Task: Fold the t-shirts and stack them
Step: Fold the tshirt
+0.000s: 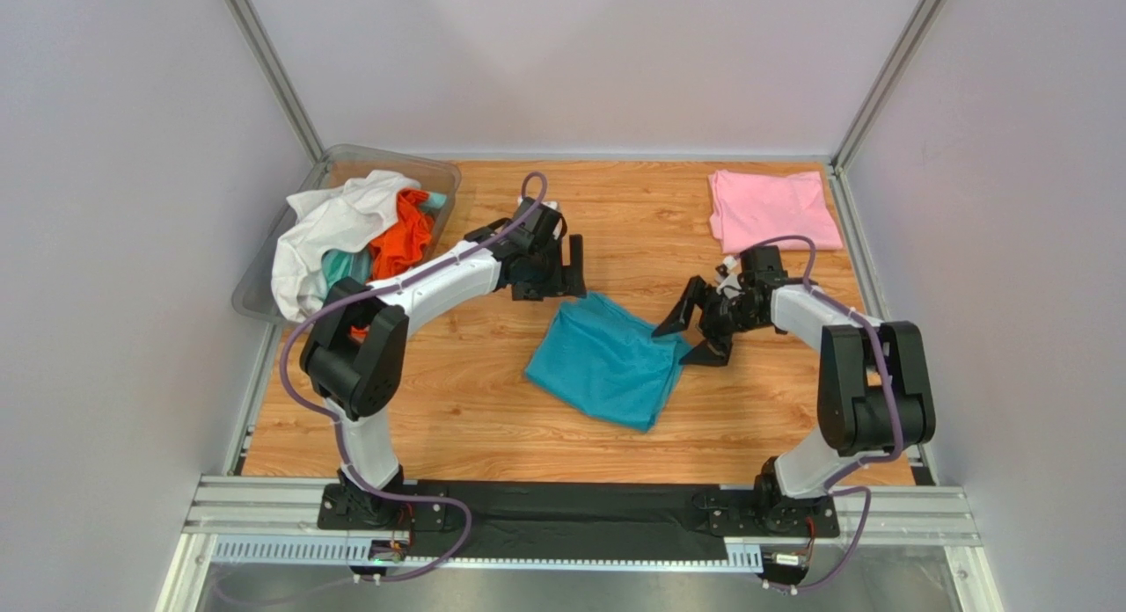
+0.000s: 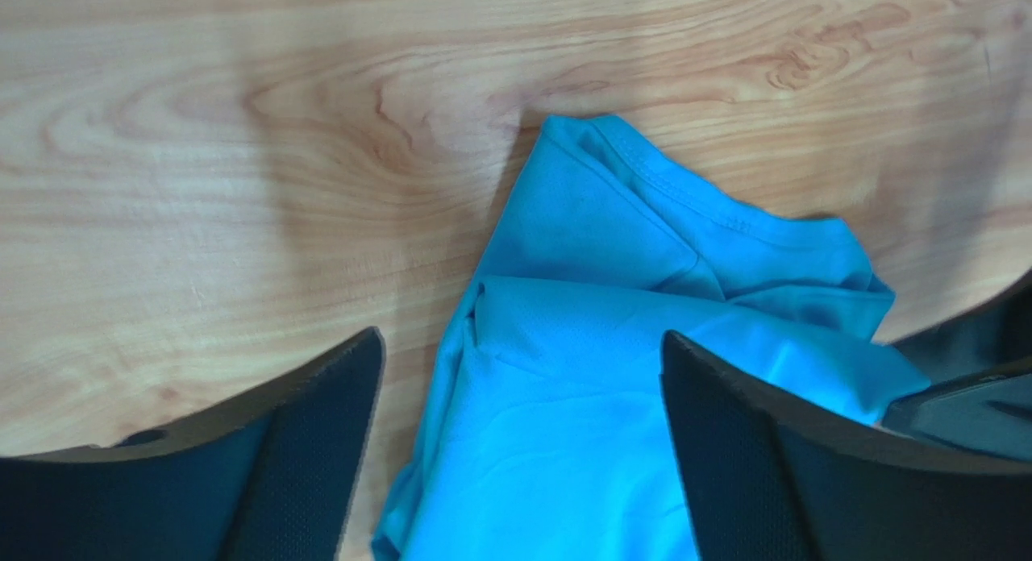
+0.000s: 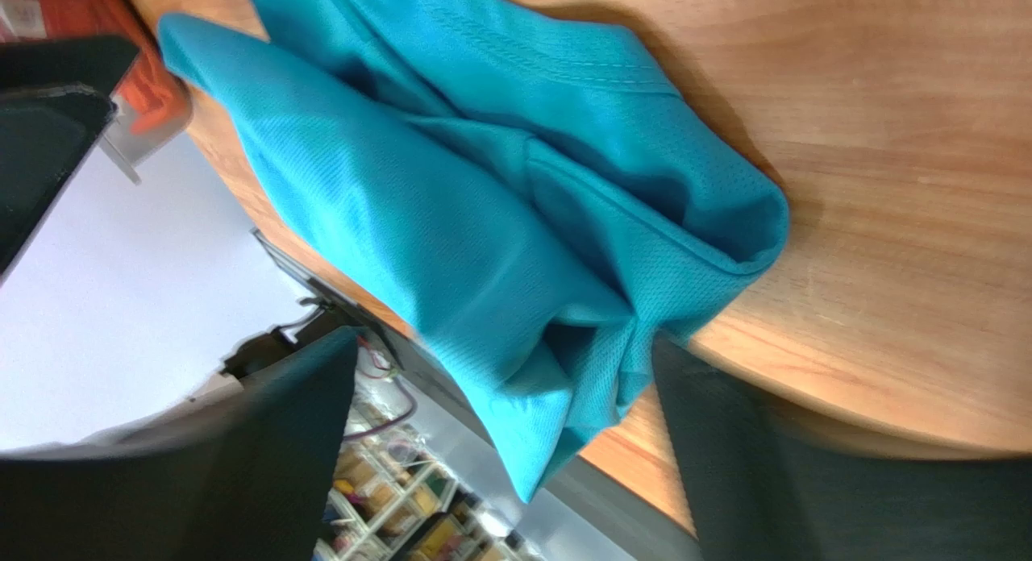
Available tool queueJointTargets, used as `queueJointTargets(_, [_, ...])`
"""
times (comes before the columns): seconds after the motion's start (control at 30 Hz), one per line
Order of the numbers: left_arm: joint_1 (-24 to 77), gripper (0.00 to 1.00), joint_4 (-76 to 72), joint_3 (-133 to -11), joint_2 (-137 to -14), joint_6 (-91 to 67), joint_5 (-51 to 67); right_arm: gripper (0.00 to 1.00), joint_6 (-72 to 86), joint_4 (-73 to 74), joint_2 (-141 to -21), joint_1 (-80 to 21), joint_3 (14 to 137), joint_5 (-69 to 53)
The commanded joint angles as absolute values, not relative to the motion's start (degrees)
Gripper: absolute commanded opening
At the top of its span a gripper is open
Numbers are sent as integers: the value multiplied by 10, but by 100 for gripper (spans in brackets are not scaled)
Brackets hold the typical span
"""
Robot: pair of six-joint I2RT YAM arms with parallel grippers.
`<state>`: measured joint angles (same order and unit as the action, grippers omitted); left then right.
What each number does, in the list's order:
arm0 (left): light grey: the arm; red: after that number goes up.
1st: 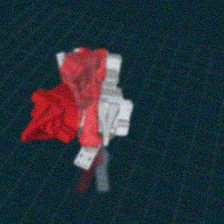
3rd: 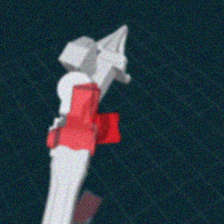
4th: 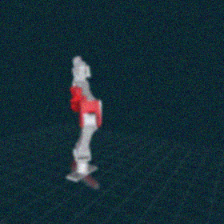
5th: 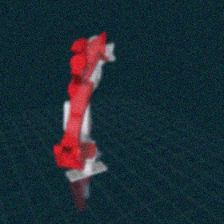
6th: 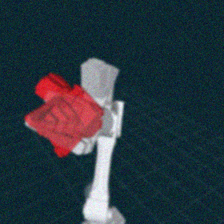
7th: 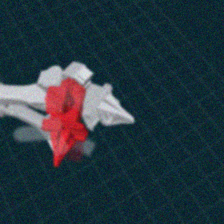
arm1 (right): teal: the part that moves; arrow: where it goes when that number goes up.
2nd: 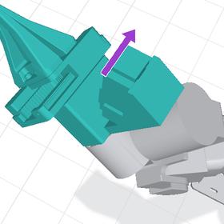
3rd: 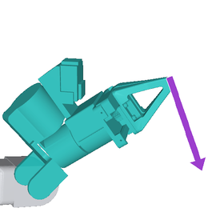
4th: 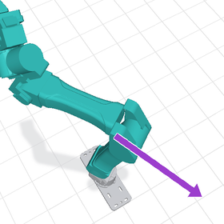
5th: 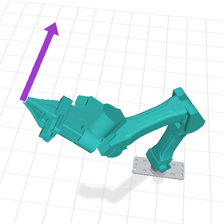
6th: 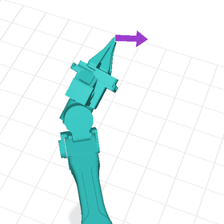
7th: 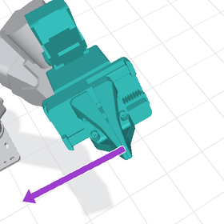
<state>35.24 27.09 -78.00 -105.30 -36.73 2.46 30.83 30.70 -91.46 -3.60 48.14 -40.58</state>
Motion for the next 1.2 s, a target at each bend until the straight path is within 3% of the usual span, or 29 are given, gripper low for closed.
queueJointTargets(0.0, [353, 99, 256, -789, -1011, -359, 43, 100, 287, 306, -869, -32, 505, -403])
queueJointTargets(0.2, [354, 100, 251, -710, -917, -368, 49, 100, 278, 366, -722, -39, 472, -358])
queueJointTargets(0.4, [357, 100, 225, -629, -834, -380, 83, 100, 301, 316, -635, -126, 418, -342])
queueJointTargets(0.63, [359, 100, 214, -592, -811, -394, 105, 100, 306, 273, -744, -221, 472, -299])
queueJointTargets(0.83, [359, 100, 200, -584, -815, -397, 118, 100, 288, 262, -841, -218, 530, -253])
queueJointTargets(1.17, [359, 100, 199, -627, -876, -389, 130, 100, 276, 232, -968, -148, 526, -209])
